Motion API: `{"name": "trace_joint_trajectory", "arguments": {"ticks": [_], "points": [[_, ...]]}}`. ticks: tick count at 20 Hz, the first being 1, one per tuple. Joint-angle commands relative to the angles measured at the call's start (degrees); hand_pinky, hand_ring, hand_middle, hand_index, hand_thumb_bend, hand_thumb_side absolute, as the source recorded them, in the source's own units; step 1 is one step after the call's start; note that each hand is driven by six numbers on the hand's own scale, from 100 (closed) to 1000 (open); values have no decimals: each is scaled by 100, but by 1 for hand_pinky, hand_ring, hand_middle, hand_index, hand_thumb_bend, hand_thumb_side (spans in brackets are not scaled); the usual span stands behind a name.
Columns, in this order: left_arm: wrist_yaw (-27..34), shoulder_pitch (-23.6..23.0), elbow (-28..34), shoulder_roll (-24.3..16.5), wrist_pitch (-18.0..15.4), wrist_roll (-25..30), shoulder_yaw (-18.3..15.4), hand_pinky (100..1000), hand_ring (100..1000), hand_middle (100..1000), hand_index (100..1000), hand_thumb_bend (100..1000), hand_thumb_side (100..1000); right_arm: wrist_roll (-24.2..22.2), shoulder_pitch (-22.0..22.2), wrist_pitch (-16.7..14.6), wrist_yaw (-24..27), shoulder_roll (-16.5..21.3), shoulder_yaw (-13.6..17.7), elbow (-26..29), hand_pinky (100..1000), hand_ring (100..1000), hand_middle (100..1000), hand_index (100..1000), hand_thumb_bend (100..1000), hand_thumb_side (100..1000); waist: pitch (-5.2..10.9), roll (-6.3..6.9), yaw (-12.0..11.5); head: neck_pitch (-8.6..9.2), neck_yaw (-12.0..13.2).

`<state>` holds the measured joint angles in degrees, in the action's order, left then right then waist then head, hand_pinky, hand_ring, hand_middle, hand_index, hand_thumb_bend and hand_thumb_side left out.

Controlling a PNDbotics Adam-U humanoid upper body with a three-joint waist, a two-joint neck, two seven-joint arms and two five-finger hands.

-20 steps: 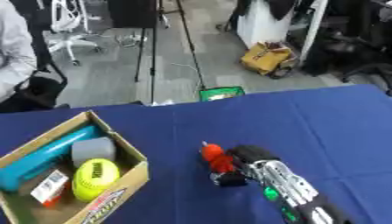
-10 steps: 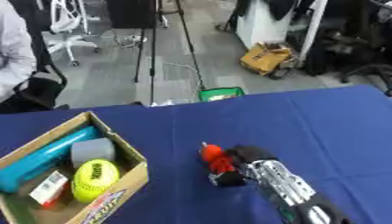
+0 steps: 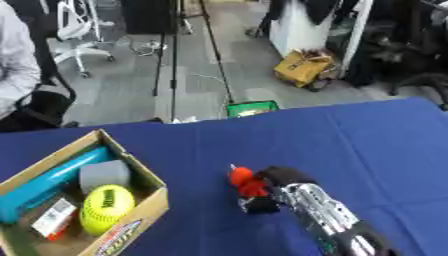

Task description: Pick up objects on the table and place them in the box.

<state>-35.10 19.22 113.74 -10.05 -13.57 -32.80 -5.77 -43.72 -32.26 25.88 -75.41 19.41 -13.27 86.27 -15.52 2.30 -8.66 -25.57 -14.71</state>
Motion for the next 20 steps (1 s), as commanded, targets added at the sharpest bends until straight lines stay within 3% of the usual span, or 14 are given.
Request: {"name": "trace_joint_trajectory", "arguments": {"ticks": [1,20], "points": [[20,96,85,-37,-16,3,13,871,802,867,821,100,812,-508,-60,512,43,107,32,-13,1000,988,817,932,445,851,73,2,0,67,-21],[22,106,85,-35,-20,0,15,869,802,867,821,100,802,-486,-61,479,85,108,39,-53,1000,979,751,859,375,744,61,13,-6,77,-41]]}}
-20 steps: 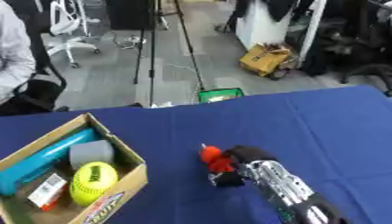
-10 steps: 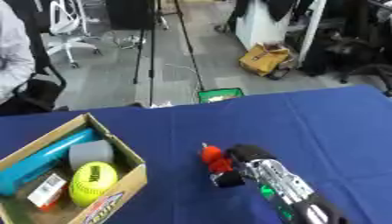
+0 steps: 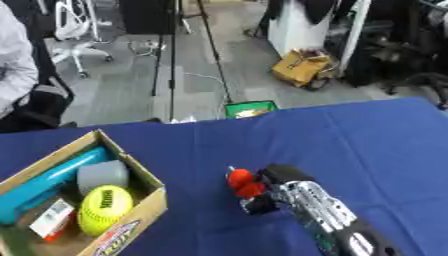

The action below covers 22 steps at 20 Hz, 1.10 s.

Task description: Pick up objects on the table and place them in the box.

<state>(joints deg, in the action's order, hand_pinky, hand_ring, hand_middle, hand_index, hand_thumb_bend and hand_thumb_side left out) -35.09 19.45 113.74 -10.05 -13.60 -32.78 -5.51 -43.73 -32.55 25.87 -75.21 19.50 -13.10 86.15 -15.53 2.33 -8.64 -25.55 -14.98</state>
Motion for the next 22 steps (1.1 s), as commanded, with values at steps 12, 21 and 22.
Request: {"name": "trace_joint_trajectory", "arguments": {"ticks": [12,21,22], "points": [[27,85,85,-29,-17,9,-7,869,802,867,821,100,792,-457,-34,468,9,104,12,-94,1000,979,727,833,348,661,43,13,-8,69,-26],[26,85,85,-29,-33,38,-8,864,803,867,822,100,766,-381,-35,449,-289,115,-7,-104,1000,976,669,792,320,631,47,-1,-11,94,-39],[27,85,85,-28,-34,41,-7,864,803,867,822,100,766,-372,-36,448,-302,114,-6,-100,1000,976,669,792,320,631,46,-1,-11,97,-40]]}}
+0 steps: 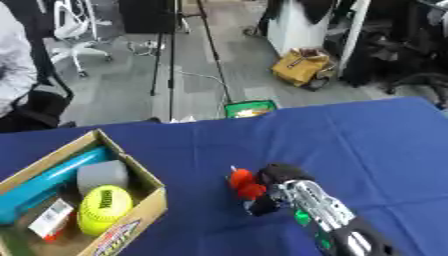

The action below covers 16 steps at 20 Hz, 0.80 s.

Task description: Pick up objects on the table and place them in the box.

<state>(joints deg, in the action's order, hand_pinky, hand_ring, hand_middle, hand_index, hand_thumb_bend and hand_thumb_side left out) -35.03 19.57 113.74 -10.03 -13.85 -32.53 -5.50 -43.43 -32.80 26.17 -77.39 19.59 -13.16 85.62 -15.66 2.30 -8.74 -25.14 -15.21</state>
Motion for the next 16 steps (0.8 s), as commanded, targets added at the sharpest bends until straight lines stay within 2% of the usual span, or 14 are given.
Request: {"name": "trace_joint_trajectory", "arguments": {"ticks": [1,3,16], "points": [[21,73,85,-28,-11,20,-8,862,803,867,822,100,767,-395,-12,419,-91,104,1,-44,1000,975,665,786,309,628,59,1,0,56,-19],[22,73,85,-29,-17,28,-6,861,803,867,822,100,766,-374,-10,422,-109,106,4,-46,1000,973,658,779,275,629,56,1,0,61,-28],[29,73,85,-23,-26,57,-1,857,802,866,822,100,763,-228,-15,411,-134,127,3,-34,1000,964,629,749,201,649,60,-3,11,93,-39]]}}
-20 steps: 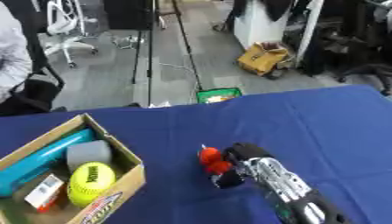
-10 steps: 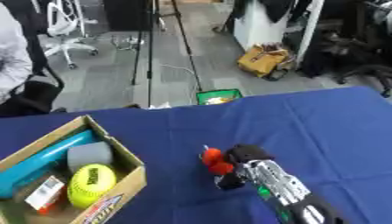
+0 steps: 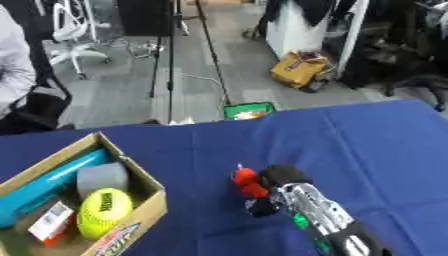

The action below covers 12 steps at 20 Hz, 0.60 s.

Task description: Pick up objects on the table and place them in the box.

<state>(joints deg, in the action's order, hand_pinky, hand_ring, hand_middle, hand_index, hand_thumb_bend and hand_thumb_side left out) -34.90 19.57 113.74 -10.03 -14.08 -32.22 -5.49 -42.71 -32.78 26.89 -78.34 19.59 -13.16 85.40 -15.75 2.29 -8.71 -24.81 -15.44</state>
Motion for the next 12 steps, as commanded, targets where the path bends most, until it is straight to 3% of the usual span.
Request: {"name": "trace_joint_trajectory", "arguments": {"ticks": [1,8,12], "points": [[16,74,85,-23,-3,26,-3,857,802,866,822,100,763,-289,-15,339,-37,128,2,-10,1000,964,629,749,201,649,69,-1,10,62,-14],[19,87,85,-23,-5,26,-2,856,802,866,822,100,762,-198,-15,337,-57,153,-6,36,1000,958,612,731,105,660,78,-3,26,60,-10],[21,93,85,-19,-7,31,0,856,802,866,822,100,762,-141,-16,336,-108,176,-16,80,1000,954,604,725,100,651,82,-8,28,57,-13]]}}
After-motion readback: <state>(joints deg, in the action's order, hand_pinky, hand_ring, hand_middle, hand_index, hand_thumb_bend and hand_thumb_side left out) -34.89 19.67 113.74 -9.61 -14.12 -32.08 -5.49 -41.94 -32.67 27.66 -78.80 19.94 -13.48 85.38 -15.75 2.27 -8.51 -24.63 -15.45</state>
